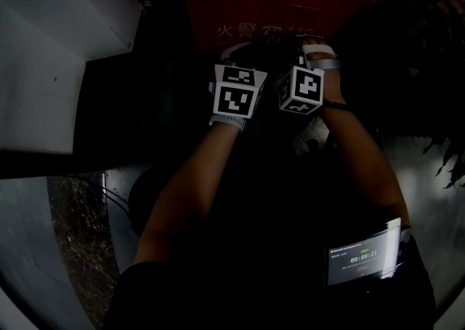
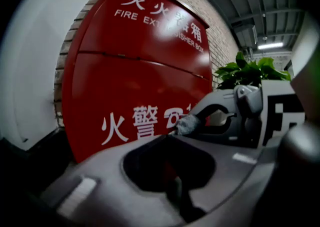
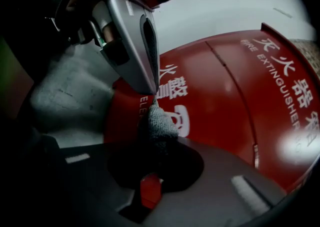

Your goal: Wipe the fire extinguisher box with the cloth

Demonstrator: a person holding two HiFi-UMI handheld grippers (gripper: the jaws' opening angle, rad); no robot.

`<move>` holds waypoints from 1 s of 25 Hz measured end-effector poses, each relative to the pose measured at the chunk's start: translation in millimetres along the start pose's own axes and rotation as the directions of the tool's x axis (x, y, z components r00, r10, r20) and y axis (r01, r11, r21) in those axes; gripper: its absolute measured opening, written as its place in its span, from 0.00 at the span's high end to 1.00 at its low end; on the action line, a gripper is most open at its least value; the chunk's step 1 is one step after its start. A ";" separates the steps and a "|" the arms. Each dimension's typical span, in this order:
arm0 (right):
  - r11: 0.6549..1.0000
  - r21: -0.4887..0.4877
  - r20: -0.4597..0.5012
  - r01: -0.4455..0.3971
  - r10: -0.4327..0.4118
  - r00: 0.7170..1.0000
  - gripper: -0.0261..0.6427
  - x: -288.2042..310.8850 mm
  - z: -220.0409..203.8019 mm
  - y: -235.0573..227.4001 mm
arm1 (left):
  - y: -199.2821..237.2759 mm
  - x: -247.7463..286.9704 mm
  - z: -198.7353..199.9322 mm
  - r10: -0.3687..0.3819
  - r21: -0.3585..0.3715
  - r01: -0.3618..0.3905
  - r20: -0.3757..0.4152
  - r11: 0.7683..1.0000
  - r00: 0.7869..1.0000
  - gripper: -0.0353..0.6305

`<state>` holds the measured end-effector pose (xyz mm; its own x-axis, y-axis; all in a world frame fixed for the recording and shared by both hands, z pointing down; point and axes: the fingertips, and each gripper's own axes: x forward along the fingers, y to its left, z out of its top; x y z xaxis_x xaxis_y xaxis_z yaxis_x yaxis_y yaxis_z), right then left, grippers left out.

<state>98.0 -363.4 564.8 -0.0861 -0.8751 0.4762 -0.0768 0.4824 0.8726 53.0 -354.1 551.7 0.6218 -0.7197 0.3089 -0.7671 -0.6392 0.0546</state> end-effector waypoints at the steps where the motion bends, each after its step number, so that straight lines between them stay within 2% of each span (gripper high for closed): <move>1: 1.000 0.006 -0.003 -0.014 0.014 1.000 0.92 4.1 -1.4 7.5 | -1.2 2.6 -5.5 -0.010 -0.019 0.010 -0.015 1.000 1.000 0.94; 7: 0.998 0.010 -0.012 -0.061 0.061 0.998 0.92 23.2 -7.3 44.7 | -5.1 17.9 -38.8 -0.035 -0.039 0.031 -0.108 0.999 0.994 0.94; 11: 0.995 0.023 -0.013 -0.094 0.094 0.995 0.92 34.3 -7.4 65.0 | 0.5 26.0 -50.6 -0.018 0.003 0.018 -0.128 1.000 0.992 0.94; 15: 0.992 0.029 -0.005 -0.121 0.121 0.993 0.92 42.6 -7.6 81.1 | 2.6 30.5 -65.2 -0.018 0.001 0.018 -0.169 1.000 0.985 0.94; 19: 0.988 0.023 0.001 -0.150 0.150 0.989 0.92 50.2 -9.5 98.1 | -2.3 28.1 -68.0 -0.044 -0.034 0.039 -0.179 0.999 0.983 0.94; 25: 0.978 0.063 0.018 -0.199 0.198 0.980 0.92 59.7 -8.9 114.1 | 1.3 31.9 -74.4 -0.031 -0.007 0.030 -0.196 1.000 0.980 0.94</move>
<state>93.0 -360.9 693.8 -0.1172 -0.7612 0.6379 -0.1206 0.6484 0.7516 60.0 -357.8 632.2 0.6024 -0.6323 0.4872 -0.7490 -0.6588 0.0710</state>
